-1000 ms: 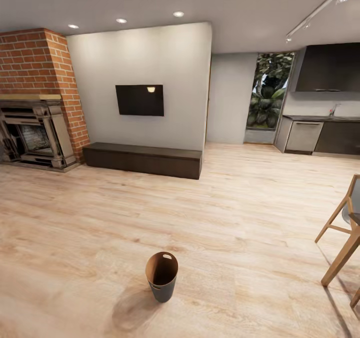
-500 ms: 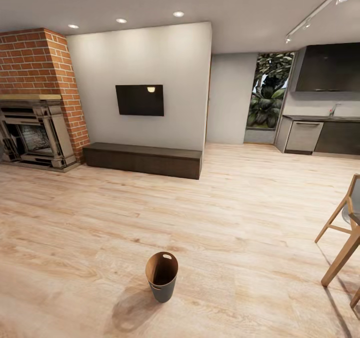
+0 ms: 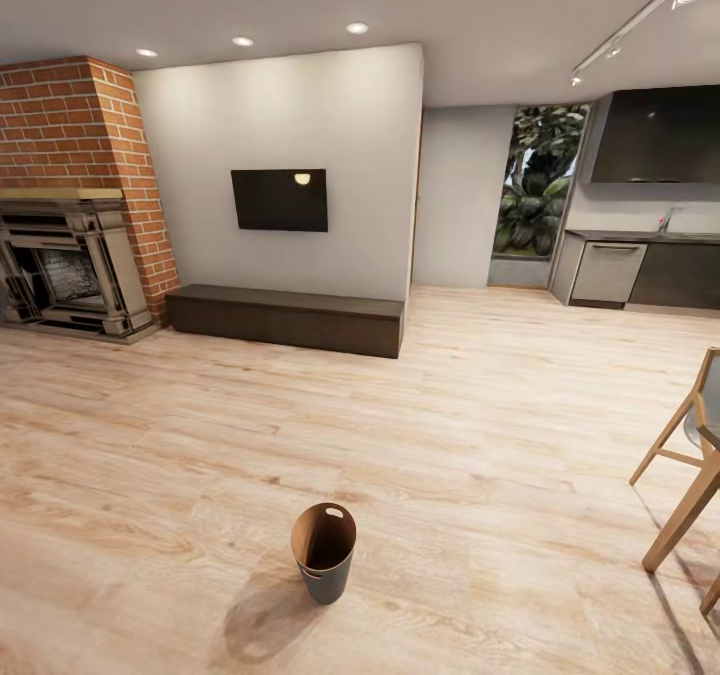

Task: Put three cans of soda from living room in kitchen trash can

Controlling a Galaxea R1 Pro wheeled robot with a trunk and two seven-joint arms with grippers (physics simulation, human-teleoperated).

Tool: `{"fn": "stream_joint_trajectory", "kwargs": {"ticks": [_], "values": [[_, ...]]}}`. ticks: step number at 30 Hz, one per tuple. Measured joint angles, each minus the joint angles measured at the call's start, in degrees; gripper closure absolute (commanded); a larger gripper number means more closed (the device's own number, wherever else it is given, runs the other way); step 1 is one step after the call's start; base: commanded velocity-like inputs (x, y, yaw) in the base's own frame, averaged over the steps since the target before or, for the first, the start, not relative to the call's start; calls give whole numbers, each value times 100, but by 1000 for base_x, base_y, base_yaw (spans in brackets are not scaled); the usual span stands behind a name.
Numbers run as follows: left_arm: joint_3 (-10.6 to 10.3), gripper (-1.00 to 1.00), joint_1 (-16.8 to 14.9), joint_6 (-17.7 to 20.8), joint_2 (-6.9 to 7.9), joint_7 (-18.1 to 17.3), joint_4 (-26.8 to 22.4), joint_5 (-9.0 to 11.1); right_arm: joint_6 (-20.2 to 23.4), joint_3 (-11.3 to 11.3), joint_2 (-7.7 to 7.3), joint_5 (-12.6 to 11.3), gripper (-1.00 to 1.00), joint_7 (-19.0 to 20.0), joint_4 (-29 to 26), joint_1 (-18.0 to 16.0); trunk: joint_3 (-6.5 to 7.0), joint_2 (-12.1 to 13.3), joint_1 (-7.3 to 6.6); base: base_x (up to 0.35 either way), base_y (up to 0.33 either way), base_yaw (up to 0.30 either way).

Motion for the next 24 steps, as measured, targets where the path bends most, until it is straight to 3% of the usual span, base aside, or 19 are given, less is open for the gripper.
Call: {"fn": "stream_joint_trajectory", "kwargs": {"ticks": [3,10,13,17,21,24], "values": [[6,-100,-39,8,6,-1,-9,9,4,-1,-2,-1,-100,-1,-10,-35,-1,0,0,0,0,0],[165,-100,-327,139,-1,-26,-24,351,163,-1,-3,-1,-100,-8,-292,-94,0,0,0,0,0,0],[201,-100,-601,225,-7,-31,-37,440,655,2,15,0,-100,-15,-501,-356,1,0,0,0,0,0],[259,-100,-851,243,-5,-26,-63,499,953,7,34,4,-100,-17,-589,-670,0,0,0,0,0,0],[379,-100,-1132,263,4,-33,-102,689,1133,13,47,7,-100,-20,-632,-1064,0,0,0,0,0,0],[449,-100,-1570,461,21,-45,-130,942,1471,16,52,4,-100,-15,-652,-1677,2,0,0,0,0,0]]}}
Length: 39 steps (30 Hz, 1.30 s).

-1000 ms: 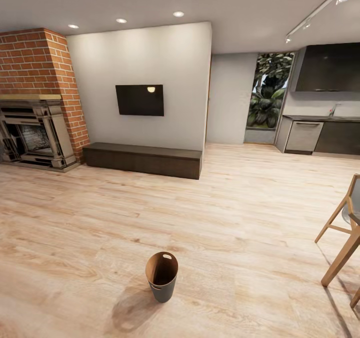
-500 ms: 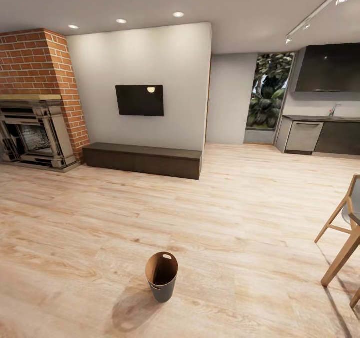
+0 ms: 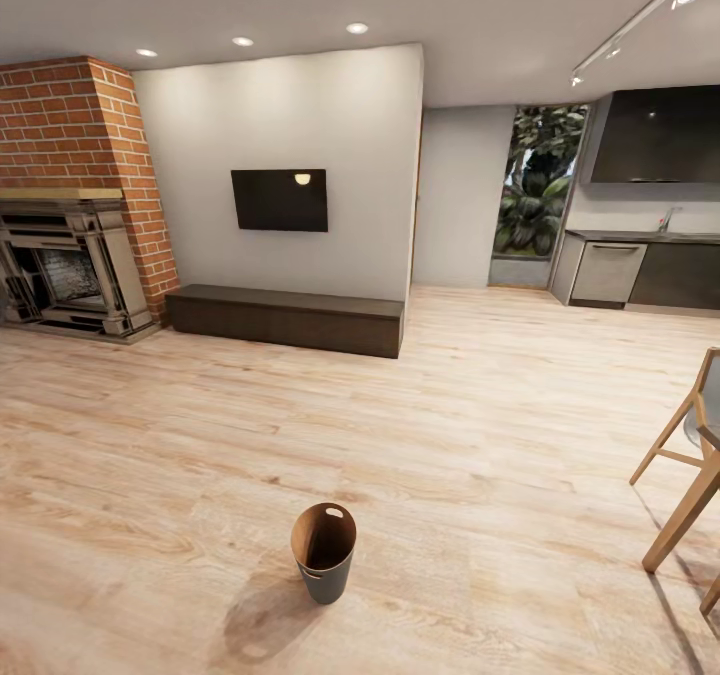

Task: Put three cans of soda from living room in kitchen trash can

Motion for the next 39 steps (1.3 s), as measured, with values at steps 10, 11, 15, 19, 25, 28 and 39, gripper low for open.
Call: {"fn": "stream_joint_trajectory", "kwargs": {"ticks": [10,11,15,19,25,28,39], "values": [[111,-100,-1518,1542,80,6,-561,1163,1190,1,29,0,-100,3,-525,-1312,-1,0,0,0,0,0],[116,-100,-1557,1637,81,20,-716,1244,1261,2,29,1,-100,5,-595,-1362,-1,-1,0,0,0,0],[149,-100,-1548,2037,111,286,-1836,1487,1585,7,32,-7,-100,28,-1171,-1507,-1,-1,0,0,0,0],[142,-100,-1079,2167,71,794,-3035,1579,1819,22,34,-9,-100,36,-1612,-1533,-2,-1,0,22,42,0],[155,-100,-657,2223,46,1158,-3857,1652,1917,15,225,-26,-100,28,-1625,-1537,-3,0,0,159,247,0],[148,-100,-539,2197,40,1183,-3932,1692,1894,-3,289,-36,-100,9,-1542,-1530,-3,0,0,217,292,0],[110,-100,-449,2219,24,1186,-3968,1715,1955,-33,360,-60,-100,-8,-1509,-1525,-3,0,0,232,301,18]]}}
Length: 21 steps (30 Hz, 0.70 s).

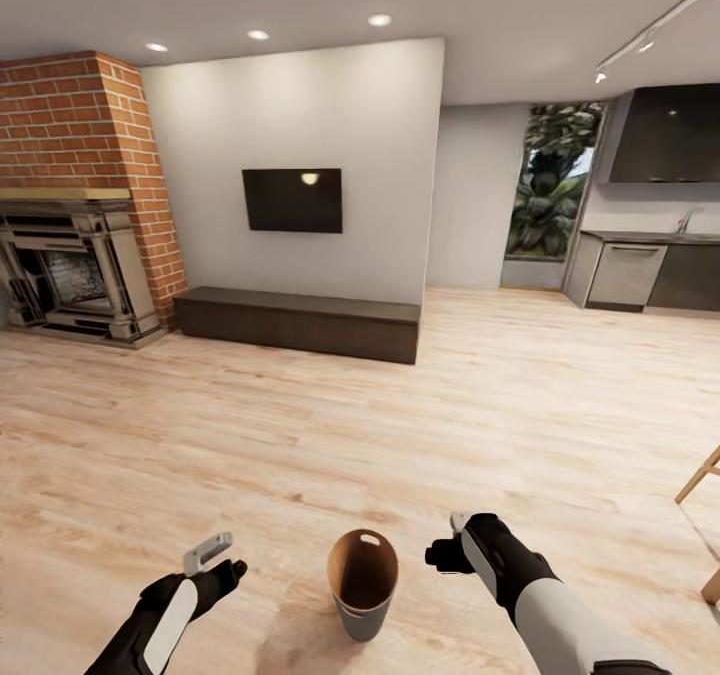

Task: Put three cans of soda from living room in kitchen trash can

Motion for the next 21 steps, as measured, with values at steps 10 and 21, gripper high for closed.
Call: {"fn": "stream_joint_trajectory", "kwargs": {"ticks": [10,21], "values": [[-23,-100,11,48,-15,0,15,-7,7,-51,13,-85,-100,-355,264,-5,0,0,0,236,299,243],[-213,-100,9,126,-115,2,149,-36,-16,-64,-67,-615,-100,-540,506,-11,0,0,0,274,245,121]]}}
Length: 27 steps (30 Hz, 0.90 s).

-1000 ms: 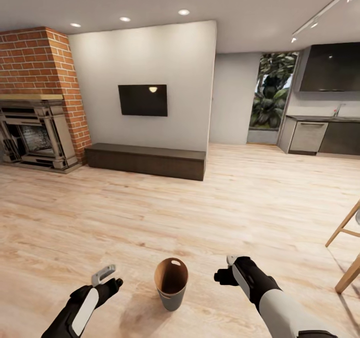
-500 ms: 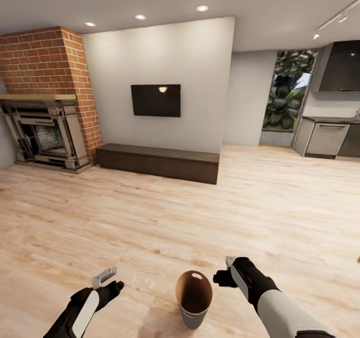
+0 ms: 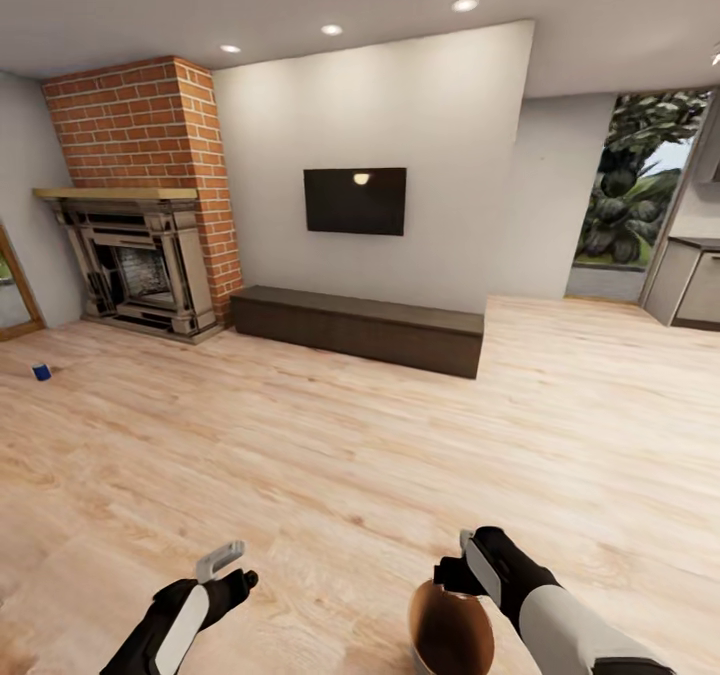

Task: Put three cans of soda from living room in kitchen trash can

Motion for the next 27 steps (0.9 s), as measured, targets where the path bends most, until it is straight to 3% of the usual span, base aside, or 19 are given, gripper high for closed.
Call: {"fn": "stream_joint_trajectory", "kwargs": {"ticks": [3,10,15,18,23,27], "values": [[-223,-100,-9,69,-81,72,70,0,3,-22,-88,-116,-100,-22,11,-5,0,0,0,90,57,5],[-151,-100,-13,347,-202,398,22,119,17,-172,-419,-308,-100,-27,19,-27,-53,-119,65,29,18,2],[-139,-100,-39,557,-234,357,2,221,28,-247,-605,-389,-100,4,17,-35,-143,-319,175,6,4,0],[-132,-100,-93,652,-321,256,-53,252,41,-265,-789,-403,-100,70,19,-32,-197,-440,241,1,1,0],[-111,-100,-283,703,-405,219,-157,276,44,-247,-913,-386,-100,480,26,-18,-286,-640,351,0,0,0],[-95,-100,-676,843,-436,243,-173,562,49,-207,-1100,-366,-100,1002,28,-11,-358,-801,439,0,0,0]]}}
